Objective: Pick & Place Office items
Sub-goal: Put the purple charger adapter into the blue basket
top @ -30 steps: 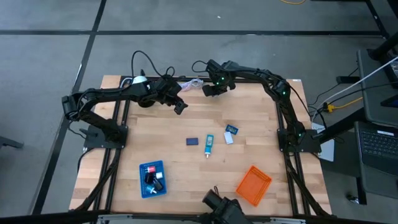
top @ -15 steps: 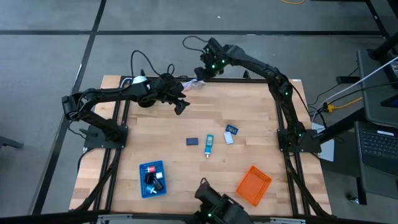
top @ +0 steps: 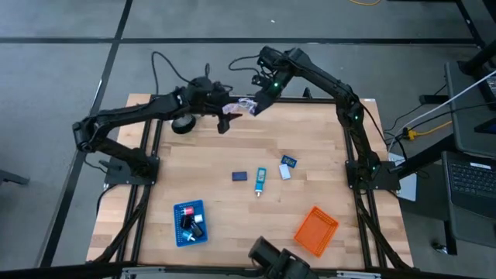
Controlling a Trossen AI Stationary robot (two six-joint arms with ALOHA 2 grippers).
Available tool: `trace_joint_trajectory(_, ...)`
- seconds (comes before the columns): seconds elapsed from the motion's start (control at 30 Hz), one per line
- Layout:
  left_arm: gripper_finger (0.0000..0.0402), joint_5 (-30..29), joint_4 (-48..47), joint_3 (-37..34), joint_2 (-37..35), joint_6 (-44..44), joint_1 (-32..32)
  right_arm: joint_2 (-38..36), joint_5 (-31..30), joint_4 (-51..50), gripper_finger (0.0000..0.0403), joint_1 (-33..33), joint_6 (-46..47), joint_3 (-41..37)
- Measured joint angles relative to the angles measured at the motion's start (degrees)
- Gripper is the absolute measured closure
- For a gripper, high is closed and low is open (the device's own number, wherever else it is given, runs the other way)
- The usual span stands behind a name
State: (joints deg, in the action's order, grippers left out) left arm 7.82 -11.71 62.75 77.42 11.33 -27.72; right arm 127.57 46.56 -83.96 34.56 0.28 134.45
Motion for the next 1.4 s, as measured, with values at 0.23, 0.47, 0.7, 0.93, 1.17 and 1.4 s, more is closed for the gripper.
trace_joint_trajectory(0.23, 0.0153, 4.1, -7.2, 3.1, -2.7, 15.4, 0.6, -0.8, 14.4, 2.8, 0.0279, -0.2, -1.0, 0.6)
trace_joint_trajectory(0.47, 0.0153, -0.4, -12.6, 3.9, -2.7, 28.6, 3.7, -0.9, 21.0, 4.3, 0.0279, -1.2, -1.5, 0.6)
trace_joint_trajectory(0.7, 0.0153, -2.8, -8.1, 4.1, -3.8, 30.7, 5.4, -0.9, 25.5, 4.3, 0.0279, -4.3, -4.2, 0.6)
trace_joint_trajectory(0.93, 0.0153, 1.8, -5.9, 4.1, -7.8, 27.2, 7.4, -0.9, 27.3, 4.2, 0.0279, -5.6, -5.7, 0.6)
trace_joint_trajectory(1.17, 0.0153, 7.2, -6.1, 4.1, -8.5, 23.8, 7.8, -0.9, 28.6, 4.7, 0.0279, -6.7, -6.4, 0.5)
trace_joint_trajectory(1.4, 0.0153, 11.3, -3.2, 4.1, -7.2, 22.3, 8.2, -0.9, 29.1, 6.1, 0.0279, -9.7, -6.2, 0.5)
